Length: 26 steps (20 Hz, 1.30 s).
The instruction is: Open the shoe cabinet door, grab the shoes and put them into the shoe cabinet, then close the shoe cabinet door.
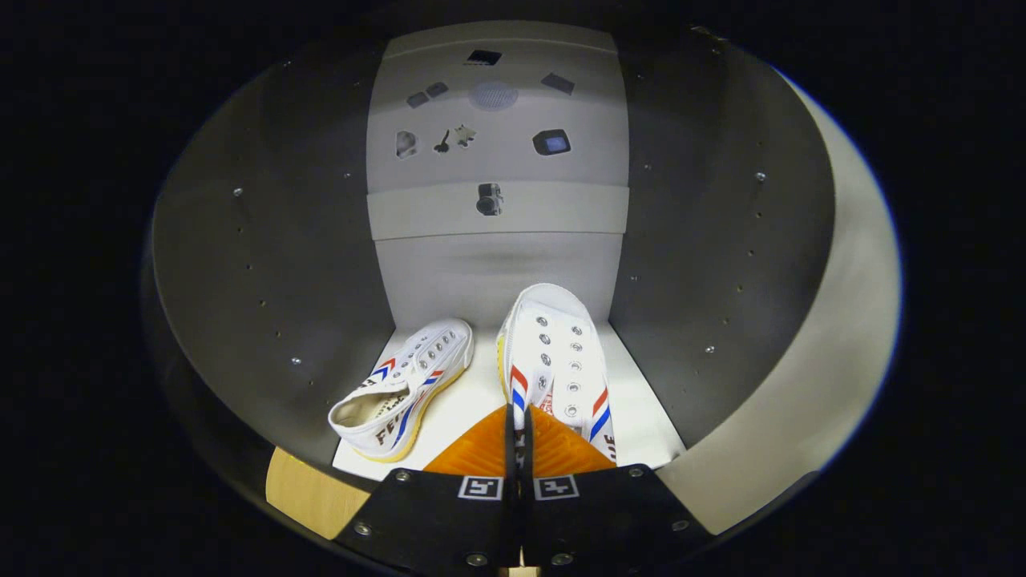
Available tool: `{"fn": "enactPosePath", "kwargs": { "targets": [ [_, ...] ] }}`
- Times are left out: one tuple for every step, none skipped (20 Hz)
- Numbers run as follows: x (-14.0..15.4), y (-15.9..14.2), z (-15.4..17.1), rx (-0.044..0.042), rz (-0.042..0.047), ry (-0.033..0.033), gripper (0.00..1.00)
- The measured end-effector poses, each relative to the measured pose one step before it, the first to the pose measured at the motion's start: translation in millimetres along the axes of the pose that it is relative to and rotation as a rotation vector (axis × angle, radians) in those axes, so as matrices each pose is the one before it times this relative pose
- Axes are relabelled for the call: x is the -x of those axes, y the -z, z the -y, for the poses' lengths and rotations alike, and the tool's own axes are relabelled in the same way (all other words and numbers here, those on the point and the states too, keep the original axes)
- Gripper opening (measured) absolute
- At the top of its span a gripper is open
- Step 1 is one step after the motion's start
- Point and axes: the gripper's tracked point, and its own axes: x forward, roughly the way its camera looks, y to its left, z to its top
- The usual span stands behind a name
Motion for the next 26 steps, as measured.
{"fn": "enactPosePath", "kwargs": {
  "targets": [
    [-9.09,-1.64,-2.51,-0.00373,-0.00053,0.00275,0.00],
    [-10.96,-2.33,-3.67,0.00054,-0.00743,-0.00084,0.00],
    [-9.11,-1.62,-2.21,0.00267,-0.00333,-0.00104,0.00],
    [-12.27,-2.16,-1.93,0.00559,-0.00688,0.00383,0.00],
    [-10.07,0.09,0.06,0.00926,-0.00894,0.00896,0.00],
    [-10.43,0.56,0.77,0.00906,-0.00620,0.01137,0.00],
    [-7.35,3.42,1.14,0.01076,-0.01194,0.01116,0.00],
    [-6.55,4.67,0.38,0.00839,-0.01651,0.01015,0.00],
    [-2.62,6.18,1.03,0.00682,-0.02250,0.00435,0.00],
    [-2.34,0.70,-2.36,0.00070,-0.00169,-0.00300,0.01],
    [-1.15,1.42,-0.15,0.00076,0.00246,-0.00003,0.01],
    [1.12,1.03,-0.85,-0.00165,-0.00802,-0.00184,0.02],
    [3.67,1.75,1.82,-0.00211,-0.00484,0.00808,0.02],
    [2.79,-4.73,0.37,0.00288,0.01935,-0.00716,0.09],
    [6.70,-6.32,0.86,-0.00415,0.02341,0.00170,0.16],
    [7.72,-6.08,2.49,0.00227,0.03126,0.00708,0.19],
    [11.37,-4.89,1.81,-0.00251,0.02546,-0.00565,0.20],
    [12.73,-4.45,-1.10,-0.00583,0.02305,-0.01406,0.23],
    [13.17,-3.28,1.86,-0.00407,0.01839,-0.00984,0.24],
    [13.05,-2.16,1.97,-0.00794,0.01952,-0.00423,0.29],
    [15.59,-2.75,1.17,-0.00824,0.02269,-0.01147,0.35],
    [14.57,-1.94,-0.79,-0.00798,0.02408,-0.01728,0.46],
    [17.51,-1.63,-4.55,-0.00819,0.02877,-0.03658,0.51],
    [16.29,0.81,-3.56,-0.00254,0.01973,-0.02340,0.56],
    [16.95,-0.96,-0.99,0.00548,0.02428,-0.01852,0.58],
    [15.70,-1.71,-0.02,0.00830,0.01959,-0.00653,0.62]
  ]
}}
